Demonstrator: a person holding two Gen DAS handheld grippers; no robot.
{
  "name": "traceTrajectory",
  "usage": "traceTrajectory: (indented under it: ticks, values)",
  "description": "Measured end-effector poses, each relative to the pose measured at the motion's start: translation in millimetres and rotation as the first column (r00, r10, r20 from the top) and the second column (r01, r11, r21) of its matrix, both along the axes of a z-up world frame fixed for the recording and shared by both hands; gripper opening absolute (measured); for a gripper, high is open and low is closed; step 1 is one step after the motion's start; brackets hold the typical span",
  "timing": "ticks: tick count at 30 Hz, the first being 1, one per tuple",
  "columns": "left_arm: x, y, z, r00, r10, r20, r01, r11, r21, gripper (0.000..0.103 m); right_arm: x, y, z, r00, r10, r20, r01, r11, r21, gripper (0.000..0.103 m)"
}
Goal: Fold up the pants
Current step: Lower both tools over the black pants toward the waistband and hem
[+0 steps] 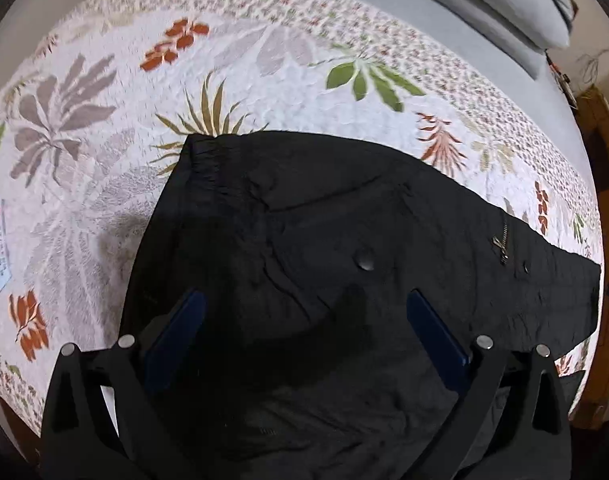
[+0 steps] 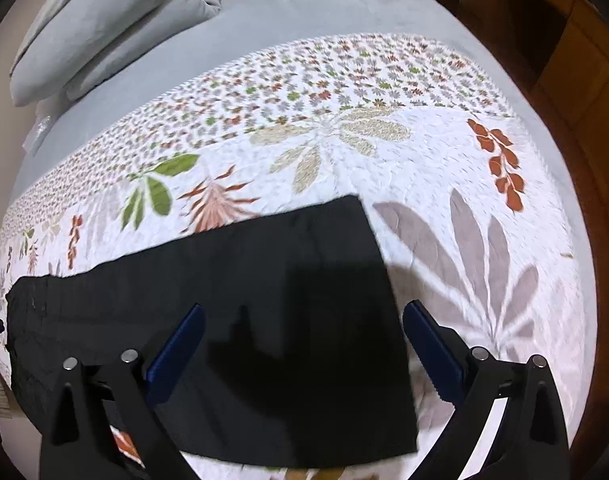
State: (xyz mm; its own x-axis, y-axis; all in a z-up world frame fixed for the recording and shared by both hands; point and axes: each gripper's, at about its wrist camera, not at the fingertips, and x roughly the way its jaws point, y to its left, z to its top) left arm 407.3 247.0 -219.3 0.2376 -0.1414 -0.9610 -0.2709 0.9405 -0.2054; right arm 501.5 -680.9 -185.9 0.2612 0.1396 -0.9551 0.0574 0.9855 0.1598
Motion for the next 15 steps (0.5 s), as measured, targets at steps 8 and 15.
traceTrajectory:
  ticks: [8,15]
  values:
    - [16.2,3.4,-18.7,0.998,-0.046,-0.052,0.044,0.998,-0.037,0.101,25.8,-10.1,-23.6,0.999,0.032,-0.028,-0.032,0.999,-0.014,0.1]
    - [20.3,36.7,-12.7,0.998,-0.028,-0.051,0.021,0.991,-0.134,0.101,37.8,7.5,-38.5,0.995,0.087,-0.04,-0.086,0.996,0.038,0.1]
